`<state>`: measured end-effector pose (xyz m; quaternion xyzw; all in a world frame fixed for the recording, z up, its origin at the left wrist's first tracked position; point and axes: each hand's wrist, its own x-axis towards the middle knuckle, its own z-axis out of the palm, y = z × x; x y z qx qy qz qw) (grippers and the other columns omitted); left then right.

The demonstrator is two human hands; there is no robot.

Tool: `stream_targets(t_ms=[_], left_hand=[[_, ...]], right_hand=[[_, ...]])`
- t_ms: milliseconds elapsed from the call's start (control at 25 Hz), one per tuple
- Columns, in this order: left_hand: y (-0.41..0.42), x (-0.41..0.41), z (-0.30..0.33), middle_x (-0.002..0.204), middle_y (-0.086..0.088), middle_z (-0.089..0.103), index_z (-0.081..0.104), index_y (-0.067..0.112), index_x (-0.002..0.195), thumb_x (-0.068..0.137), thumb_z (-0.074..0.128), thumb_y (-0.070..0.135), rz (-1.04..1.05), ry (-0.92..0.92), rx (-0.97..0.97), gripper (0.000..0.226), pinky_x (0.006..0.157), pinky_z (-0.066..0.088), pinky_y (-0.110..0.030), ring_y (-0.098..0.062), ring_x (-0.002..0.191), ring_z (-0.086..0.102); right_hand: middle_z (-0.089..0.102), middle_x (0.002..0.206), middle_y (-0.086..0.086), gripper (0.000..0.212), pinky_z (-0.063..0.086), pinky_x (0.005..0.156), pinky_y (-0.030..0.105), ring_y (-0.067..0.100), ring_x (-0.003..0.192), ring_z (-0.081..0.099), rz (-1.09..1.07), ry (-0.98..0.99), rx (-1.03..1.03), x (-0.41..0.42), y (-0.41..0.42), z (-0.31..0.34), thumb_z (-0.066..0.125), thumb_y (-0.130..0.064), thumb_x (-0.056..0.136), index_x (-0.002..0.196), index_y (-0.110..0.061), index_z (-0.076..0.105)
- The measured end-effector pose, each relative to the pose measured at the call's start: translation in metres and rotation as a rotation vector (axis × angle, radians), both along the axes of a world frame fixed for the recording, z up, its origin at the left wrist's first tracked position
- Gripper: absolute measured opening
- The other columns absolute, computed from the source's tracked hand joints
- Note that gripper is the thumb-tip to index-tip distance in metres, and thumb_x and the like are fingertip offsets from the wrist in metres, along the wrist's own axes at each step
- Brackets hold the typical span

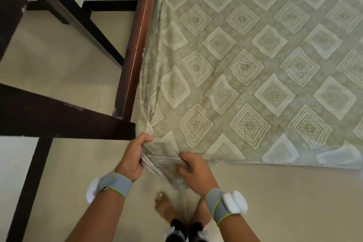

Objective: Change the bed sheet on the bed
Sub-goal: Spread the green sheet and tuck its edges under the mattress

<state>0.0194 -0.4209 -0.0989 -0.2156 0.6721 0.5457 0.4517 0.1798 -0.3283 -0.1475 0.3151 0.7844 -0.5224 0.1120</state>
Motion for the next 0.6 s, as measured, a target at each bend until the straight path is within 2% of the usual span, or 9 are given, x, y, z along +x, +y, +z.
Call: stream_targets(t_ms=[80, 160, 200, 240, 280, 360, 440, 520, 600], left_hand=[[-0.024, 0.000, -0.021, 0.096, -0.018, 0.069, 0.068, 0.006, 0.095, 0.080, 0.062, 0.025, -0.111, 0.320, -0.338, 0.025, 0.072, 0.044, -0.033, -0.032, 0.086, 0.063], [-0.042, 0.006, -0.044, 0.101, -0.021, 0.066, 0.065, 0.005, 0.101, 0.085, 0.063, 0.020, -0.321, 0.693, -0.739, 0.022, 0.076, 0.040, -0.038, -0.040, 0.095, 0.058], [-0.046, 0.013, -0.051, 0.104, -0.024, 0.062, 0.063, 0.005, 0.105, 0.083, 0.064, 0.013, -0.329, 0.804, -0.862, 0.023, 0.079, 0.039, -0.041, -0.043, 0.097, 0.054], [-0.046, 0.021, -0.058, 0.107, -0.026, 0.058, 0.060, 0.004, 0.106, 0.079, 0.065, 0.009, -0.233, 0.843, -0.932, 0.027, 0.082, 0.037, -0.045, -0.045, 0.098, 0.051], [-0.041, 0.029, -0.061, 0.106, -0.026, 0.056, 0.057, 0.004, 0.103, 0.076, 0.066, 0.009, -0.113, 0.848, -0.961, 0.029, 0.083, 0.037, -0.048, -0.045, 0.097, 0.049], [-0.024, 0.048, -0.063, 0.092, -0.021, 0.056, 0.055, 0.006, 0.090, 0.076, 0.065, 0.016, -0.061, 0.899, -0.775, 0.020, 0.077, 0.043, -0.047, -0.039, 0.086, 0.053], [0.001, 0.066, -0.060, 0.087, -0.011, 0.060, 0.056, 0.010, 0.087, 0.085, 0.061, 0.013, -0.180, 0.848, -0.404, 0.006, 0.072, 0.043, -0.036, -0.028, 0.080, 0.056], [0.023, 0.063, -0.062, 0.110, -0.009, 0.058, 0.059, 0.012, 0.106, 0.091, 0.055, 0.008, -0.358, 0.776, -0.198, 0.016, 0.080, 0.043, -0.022, -0.017, 0.096, 0.057], [0.039, 0.044, -0.070, 0.138, -0.012, 0.041, 0.048, 0.008, 0.130, 0.093, 0.051, 0.008, -0.465, 0.773, -0.217, 0.038, 0.100, 0.038, -0.024, -0.020, 0.123, 0.046]], right_hand=[[0.061, 0.097, -0.011, 0.038, 0.045, 0.090, 0.039, 0.019, 0.102, 0.057, 0.072, 0.000, -0.085, -0.006, -0.012, -0.005, 0.044, -0.046, 0.076, 0.103, -0.029, 0.065], [0.063, 0.109, -0.008, 0.025, 0.045, 0.090, 0.027, 0.016, 0.103, 0.059, 0.179, -0.039, -0.235, -0.010, -0.025, -0.013, 0.051, -0.033, 0.089, 0.107, -0.028, 0.067], [0.063, 0.116, -0.006, 0.023, 0.042, 0.086, 0.021, 0.014, 0.103, 0.059, 0.176, -0.058, -0.279, -0.010, -0.029, -0.016, 0.054, -0.029, 0.092, 0.112, -0.026, 0.066], [0.064, 0.117, -0.003, 0.022, 0.039, 0.081, 0.016, 0.013, 0.100, 0.060, 0.101, -0.064, -0.286, -0.011, -0.033, -0.022, 0.055, -0.025, 0.093, 0.113, -0.023, 0.066], [0.067, 0.113, 0.000, 0.020, 0.039, 0.077, 0.015, 0.013, 0.094, 0.061, -0.063, -0.056, -0.287, -0.013, -0.033, -0.027, 0.057, -0.022, 0.093, 0.111, -0.020, 0.066], [0.070, 0.099, 0.004, 0.012, 0.043, 0.076, 0.020, 0.017, 0.087, 0.063, -0.495, -0.040, -0.353, -0.017, -0.024, -0.034, 0.057, -0.019, 0.093, 0.098, -0.019, 0.067], [0.067, 0.092, 0.002, 0.014, 0.045, 0.074, 0.028, 0.017, 0.082, 0.063, -0.780, -0.036, -0.510, -0.024, -0.009, -0.033, 0.051, -0.019, 0.096, 0.095, -0.018, 0.064], [0.063, 0.090, 0.001, 0.019, 0.043, 0.067, 0.027, 0.013, 0.077, 0.057, -0.852, -0.047, -0.645, -0.034, 0.006, -0.028, 0.041, -0.016, 0.099, 0.103, -0.014, 0.061], [0.061, 0.093, 0.004, 0.021, 0.043, 0.064, 0.027, 0.014, 0.079, 0.055, -0.852, -0.091, -0.704, -0.042, 0.020, -0.026, 0.039, -0.018, 0.101, 0.101, -0.014, 0.059]])
